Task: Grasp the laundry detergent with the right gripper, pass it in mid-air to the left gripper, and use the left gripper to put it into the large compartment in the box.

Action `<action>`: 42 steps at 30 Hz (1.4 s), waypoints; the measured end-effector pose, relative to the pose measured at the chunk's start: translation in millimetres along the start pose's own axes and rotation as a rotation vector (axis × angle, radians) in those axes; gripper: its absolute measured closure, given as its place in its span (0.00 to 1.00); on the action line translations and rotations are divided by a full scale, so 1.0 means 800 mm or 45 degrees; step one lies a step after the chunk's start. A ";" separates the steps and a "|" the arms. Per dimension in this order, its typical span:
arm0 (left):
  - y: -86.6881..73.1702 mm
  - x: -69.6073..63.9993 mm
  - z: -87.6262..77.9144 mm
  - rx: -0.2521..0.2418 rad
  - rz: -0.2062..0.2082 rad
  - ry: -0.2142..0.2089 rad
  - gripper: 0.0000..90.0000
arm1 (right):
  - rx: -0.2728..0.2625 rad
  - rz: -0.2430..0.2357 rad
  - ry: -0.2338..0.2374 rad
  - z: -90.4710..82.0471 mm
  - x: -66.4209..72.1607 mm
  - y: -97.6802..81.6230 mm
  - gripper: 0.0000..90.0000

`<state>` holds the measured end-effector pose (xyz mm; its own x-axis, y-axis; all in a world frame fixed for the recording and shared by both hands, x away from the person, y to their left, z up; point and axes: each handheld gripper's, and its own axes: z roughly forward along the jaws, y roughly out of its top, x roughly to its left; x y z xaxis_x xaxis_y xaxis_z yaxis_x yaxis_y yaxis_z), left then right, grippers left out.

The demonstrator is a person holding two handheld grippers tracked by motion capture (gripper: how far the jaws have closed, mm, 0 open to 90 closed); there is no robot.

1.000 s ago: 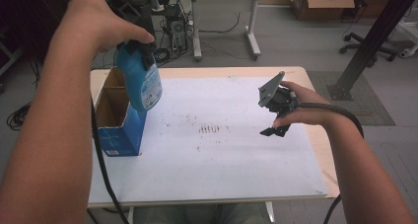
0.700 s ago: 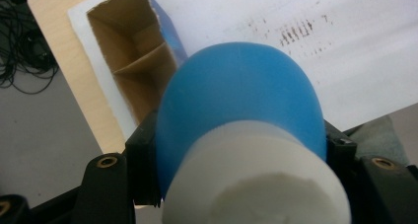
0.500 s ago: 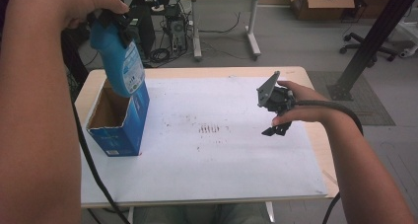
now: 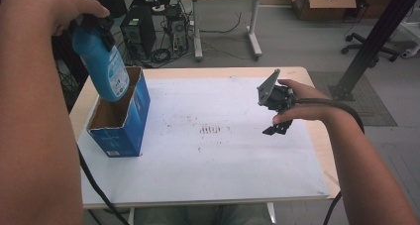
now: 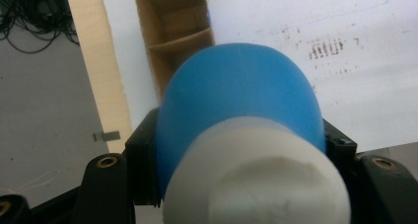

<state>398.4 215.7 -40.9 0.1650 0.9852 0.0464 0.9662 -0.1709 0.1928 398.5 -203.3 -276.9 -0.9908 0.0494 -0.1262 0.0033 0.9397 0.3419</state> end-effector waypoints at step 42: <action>-0.009 0.048 0.142 0.088 -0.109 0.042 0.42 | -0.002 0.010 0.003 0.001 -0.001 0.001 0.04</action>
<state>420.1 256.1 -151.8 0.0758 0.9950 0.0651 0.9881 -0.0837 0.1293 399.1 -202.5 -277.1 -0.9910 0.0559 -0.1217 0.0107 0.9388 0.3444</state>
